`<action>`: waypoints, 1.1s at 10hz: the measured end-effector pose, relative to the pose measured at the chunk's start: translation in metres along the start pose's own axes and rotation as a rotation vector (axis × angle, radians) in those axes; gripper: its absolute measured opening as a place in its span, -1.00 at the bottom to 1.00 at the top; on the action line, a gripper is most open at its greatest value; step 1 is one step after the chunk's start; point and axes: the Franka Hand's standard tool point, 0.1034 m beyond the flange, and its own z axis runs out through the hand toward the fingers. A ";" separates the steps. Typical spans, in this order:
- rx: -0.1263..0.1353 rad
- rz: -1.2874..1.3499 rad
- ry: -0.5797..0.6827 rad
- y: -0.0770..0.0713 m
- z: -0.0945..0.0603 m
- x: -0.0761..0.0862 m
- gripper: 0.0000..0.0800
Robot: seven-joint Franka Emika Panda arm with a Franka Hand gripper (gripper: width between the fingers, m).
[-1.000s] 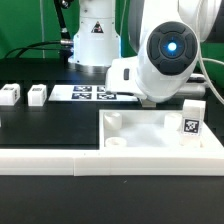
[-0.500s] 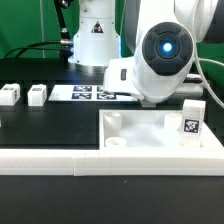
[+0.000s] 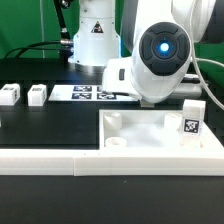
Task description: Assemble square table
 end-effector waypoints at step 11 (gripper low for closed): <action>0.041 -0.066 0.239 0.037 -0.114 -0.053 -0.27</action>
Offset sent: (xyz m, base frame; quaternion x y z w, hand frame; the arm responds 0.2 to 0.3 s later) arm 0.0495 -0.0209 0.0904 -0.0222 0.0005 -0.0687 0.9974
